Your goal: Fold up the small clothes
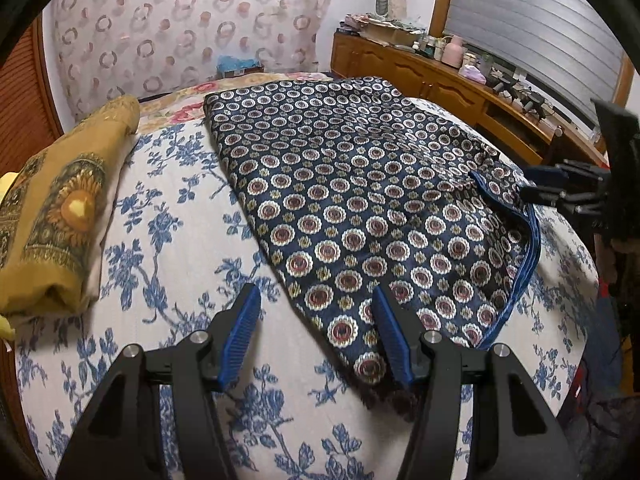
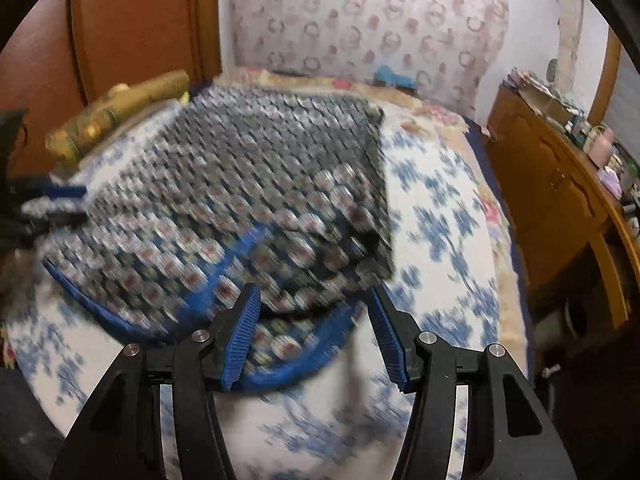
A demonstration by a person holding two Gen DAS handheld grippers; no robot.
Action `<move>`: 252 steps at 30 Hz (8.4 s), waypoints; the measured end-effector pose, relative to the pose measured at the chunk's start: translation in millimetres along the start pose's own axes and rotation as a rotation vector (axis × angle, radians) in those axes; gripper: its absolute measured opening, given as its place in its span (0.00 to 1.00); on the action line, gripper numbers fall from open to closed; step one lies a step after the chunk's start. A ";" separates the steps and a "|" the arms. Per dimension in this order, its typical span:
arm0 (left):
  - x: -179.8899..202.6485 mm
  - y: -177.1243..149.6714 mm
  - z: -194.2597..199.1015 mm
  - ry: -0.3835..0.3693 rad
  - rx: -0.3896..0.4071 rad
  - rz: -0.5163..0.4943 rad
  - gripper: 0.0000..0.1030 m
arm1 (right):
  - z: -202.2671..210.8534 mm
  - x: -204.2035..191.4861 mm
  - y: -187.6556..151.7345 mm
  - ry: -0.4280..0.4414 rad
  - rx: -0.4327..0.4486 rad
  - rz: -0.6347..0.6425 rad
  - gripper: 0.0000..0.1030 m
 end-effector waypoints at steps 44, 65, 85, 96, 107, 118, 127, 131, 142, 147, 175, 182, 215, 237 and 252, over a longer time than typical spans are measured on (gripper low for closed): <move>25.2 -33.7 22.6 -0.113 -0.040 0.099 0.09 | 36.2 -32.5 -14.5 0.029 0.138 -0.029 0.62; 13.8 80.9 52.2 -0.094 0.256 0.080 0.00 | 6.3 -53.4 -13.5 0.127 0.057 0.124 0.69; -35.2 134.8 1.3 -0.012 0.279 0.116 0.00 | -38.2 3.9 87.4 0.140 0.107 0.185 0.05; -81.1 152.6 -54.5 0.076 0.230 0.154 0.01 | -108.4 9.2 148.6 0.124 0.120 0.232 0.05; -92.3 149.5 -78.6 0.092 0.183 0.129 0.41 | -192.0 28.7 135.1 0.125 0.005 0.199 0.05; -96.9 131.4 -114.5 0.125 0.083 0.141 0.47 | -181.5 67.0 157.5 -0.008 0.077 0.071 0.61; -104.5 129.1 -138.6 0.144 0.038 0.146 0.47 | -164.2 90.6 132.7 0.022 0.004 -0.001 0.70; -108.3 125.9 -151.7 0.149 0.013 0.153 0.47 | -177.1 95.0 116.8 0.030 -0.040 -0.032 0.70; -113.1 120.9 -161.6 0.067 0.008 0.223 0.47 | -203.9 93.0 109.1 0.141 -0.077 -0.105 0.63; -112.0 122.2 -162.8 0.013 0.009 0.239 0.26 | -206.4 79.1 111.0 0.182 -0.064 -0.058 0.41; -109.7 158.4 -2.8 0.042 0.347 0.158 0.02 | -109.2 -0.9 184.1 0.258 0.184 0.052 0.07; -141.5 140.3 34.7 0.121 0.388 0.183 0.02 | -108.3 -43.2 214.5 0.308 0.214 0.133 0.07; -244.6 -2.6 90.1 0.471 0.364 0.383 0.02 | -243.9 -339.5 313.4 0.526 0.175 0.595 0.13; -211.7 12.3 121.4 0.497 0.398 0.250 0.61 | -272.3 -314.0 232.5 0.478 0.064 0.321 0.62; -165.6 18.6 123.4 0.489 0.388 0.155 0.65 | -174.7 -248.9 212.5 0.372 0.196 0.190 0.63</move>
Point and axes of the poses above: each gripper's, at about its wrist camera, not at the fingertips, and z roughly against the way its jaws point, x to its right, y to its top, the point moved 4 cm from there along -z, roughly the way its jaws point, and after that the axes turned 12 degrees about x, right-handed, at the moved point
